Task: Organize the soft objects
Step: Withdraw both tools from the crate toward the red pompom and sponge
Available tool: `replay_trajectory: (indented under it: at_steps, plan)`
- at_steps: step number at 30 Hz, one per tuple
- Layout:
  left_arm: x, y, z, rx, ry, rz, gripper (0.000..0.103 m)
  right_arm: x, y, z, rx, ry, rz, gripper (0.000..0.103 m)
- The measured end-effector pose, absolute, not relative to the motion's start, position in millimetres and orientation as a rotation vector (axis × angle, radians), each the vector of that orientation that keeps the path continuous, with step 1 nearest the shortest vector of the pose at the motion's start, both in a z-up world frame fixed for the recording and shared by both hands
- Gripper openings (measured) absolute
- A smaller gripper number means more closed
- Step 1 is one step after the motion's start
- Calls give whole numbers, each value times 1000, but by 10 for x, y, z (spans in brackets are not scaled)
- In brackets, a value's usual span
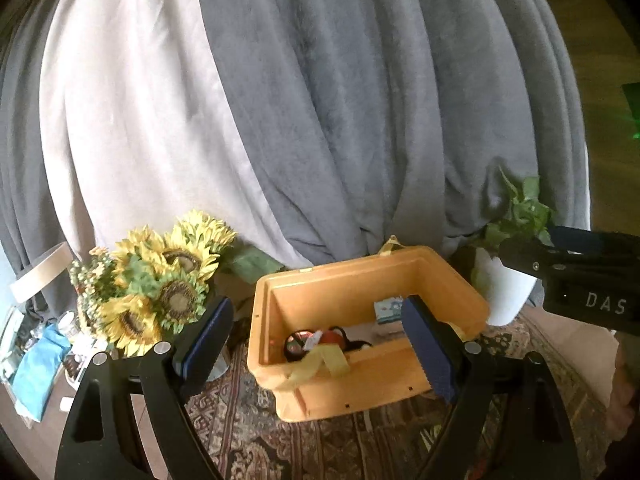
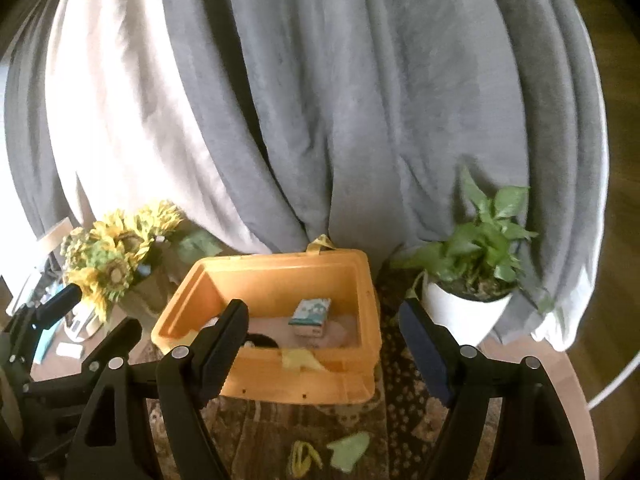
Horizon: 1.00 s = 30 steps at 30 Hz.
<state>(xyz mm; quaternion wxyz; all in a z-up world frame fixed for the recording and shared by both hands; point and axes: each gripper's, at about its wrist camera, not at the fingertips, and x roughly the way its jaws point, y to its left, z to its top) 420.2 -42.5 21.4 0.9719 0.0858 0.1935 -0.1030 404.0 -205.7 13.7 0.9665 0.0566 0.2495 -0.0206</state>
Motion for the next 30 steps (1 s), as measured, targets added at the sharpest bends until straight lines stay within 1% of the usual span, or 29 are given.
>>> replay_trajectory:
  at_steps: [15,30]
  plan:
    - [3466,-386,22,235,359,-259,86,3234,-1965,-131,125,510,-89,78]
    - [3134,-345,-370,268,432,-374,86,2895,-1897,-614,135,608,-104,78]
